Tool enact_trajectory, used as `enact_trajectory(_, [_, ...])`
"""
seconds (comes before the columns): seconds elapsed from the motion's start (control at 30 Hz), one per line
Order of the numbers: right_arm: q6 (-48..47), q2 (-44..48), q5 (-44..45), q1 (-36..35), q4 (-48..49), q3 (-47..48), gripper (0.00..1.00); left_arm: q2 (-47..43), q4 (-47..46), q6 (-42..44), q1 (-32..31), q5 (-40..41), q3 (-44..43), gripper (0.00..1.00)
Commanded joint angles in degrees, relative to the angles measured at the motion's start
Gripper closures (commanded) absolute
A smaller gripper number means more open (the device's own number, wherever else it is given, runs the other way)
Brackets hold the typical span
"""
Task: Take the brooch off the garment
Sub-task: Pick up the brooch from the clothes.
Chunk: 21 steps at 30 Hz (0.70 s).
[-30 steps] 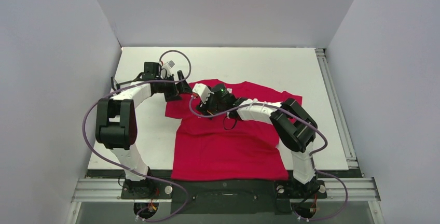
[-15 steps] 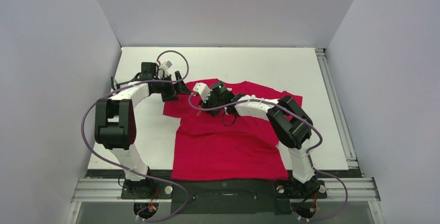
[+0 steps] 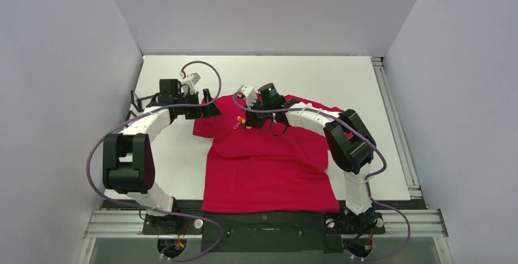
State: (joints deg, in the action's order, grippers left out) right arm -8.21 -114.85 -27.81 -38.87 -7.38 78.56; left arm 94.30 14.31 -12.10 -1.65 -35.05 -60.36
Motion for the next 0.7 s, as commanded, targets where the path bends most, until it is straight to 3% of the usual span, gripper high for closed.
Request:
enact_trajectory(0.0, [5.93, 0.32, -6.59, 2.09, 0.00, 4.18, 1.00, -5.63, -8.57, 7.31, 0.24, -0.92, 4.02, 0.08])
enact_trajectory(0.13, [8.13, -0.55, -8.68, 3.50, 0.74, 4.41, 1.00, -7.35, -10.21, 19.39, -0.67, -5.12, 4.93, 0.11])
enact_trajectory(0.43, [9.95, -1.33, -10.43, 5.01, 0.91, 3.63, 1.00, -7.25, -4.50, 65.18, -6.31, -14.04, 6.37, 0.19])
enact_trajectory(0.67, [10.07, -2.14, -11.74, 5.71, 0.88, 4.08, 1.00, 0.31, -2.26, 75.43, -10.98, -14.81, -0.20, 0.39])
